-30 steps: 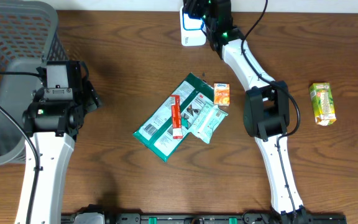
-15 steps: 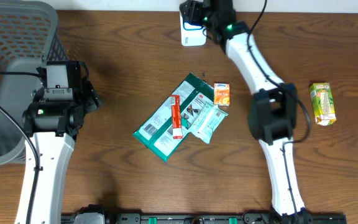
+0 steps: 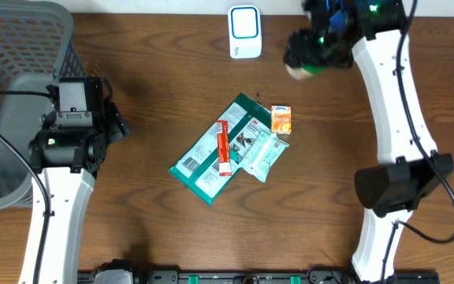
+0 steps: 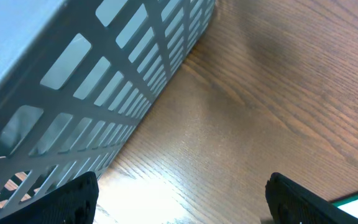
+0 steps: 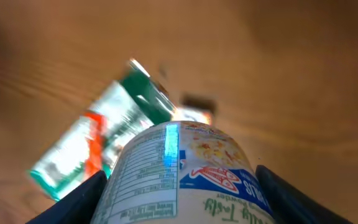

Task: Scan the item barcode
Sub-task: 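Carry the Knorr jar right and set it beside the tea box, then move the right gripper left to the orange Kleenex pack and grasp it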

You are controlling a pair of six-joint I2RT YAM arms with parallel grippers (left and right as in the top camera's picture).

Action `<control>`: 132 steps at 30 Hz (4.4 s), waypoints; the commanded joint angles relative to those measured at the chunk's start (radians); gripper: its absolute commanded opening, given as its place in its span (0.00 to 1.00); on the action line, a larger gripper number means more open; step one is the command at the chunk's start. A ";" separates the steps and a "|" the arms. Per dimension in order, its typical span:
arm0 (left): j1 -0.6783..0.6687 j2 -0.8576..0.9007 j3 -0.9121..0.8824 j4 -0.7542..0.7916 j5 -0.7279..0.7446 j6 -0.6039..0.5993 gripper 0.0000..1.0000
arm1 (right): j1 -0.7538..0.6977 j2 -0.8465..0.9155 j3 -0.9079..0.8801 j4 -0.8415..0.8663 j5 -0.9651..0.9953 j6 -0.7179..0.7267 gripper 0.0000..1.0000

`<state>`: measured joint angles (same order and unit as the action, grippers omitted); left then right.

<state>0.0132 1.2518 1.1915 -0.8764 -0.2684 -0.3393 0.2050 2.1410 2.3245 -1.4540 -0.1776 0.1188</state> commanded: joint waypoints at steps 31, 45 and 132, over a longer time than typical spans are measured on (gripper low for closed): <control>0.005 -0.003 0.010 -0.002 -0.013 0.009 0.87 | -0.364 0.037 -0.618 0.206 0.277 -0.038 0.49; 0.005 -0.003 0.010 -0.002 -0.013 0.009 0.87 | -0.387 0.024 -0.535 0.158 0.227 -0.038 0.99; 0.005 -0.003 0.010 -0.002 -0.013 0.009 0.87 | -0.142 0.019 -0.768 0.624 -0.317 0.129 0.55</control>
<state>0.0132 1.2518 1.1915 -0.8761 -0.2684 -0.3393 0.0566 2.1532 1.5665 -0.8322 -0.4999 0.2249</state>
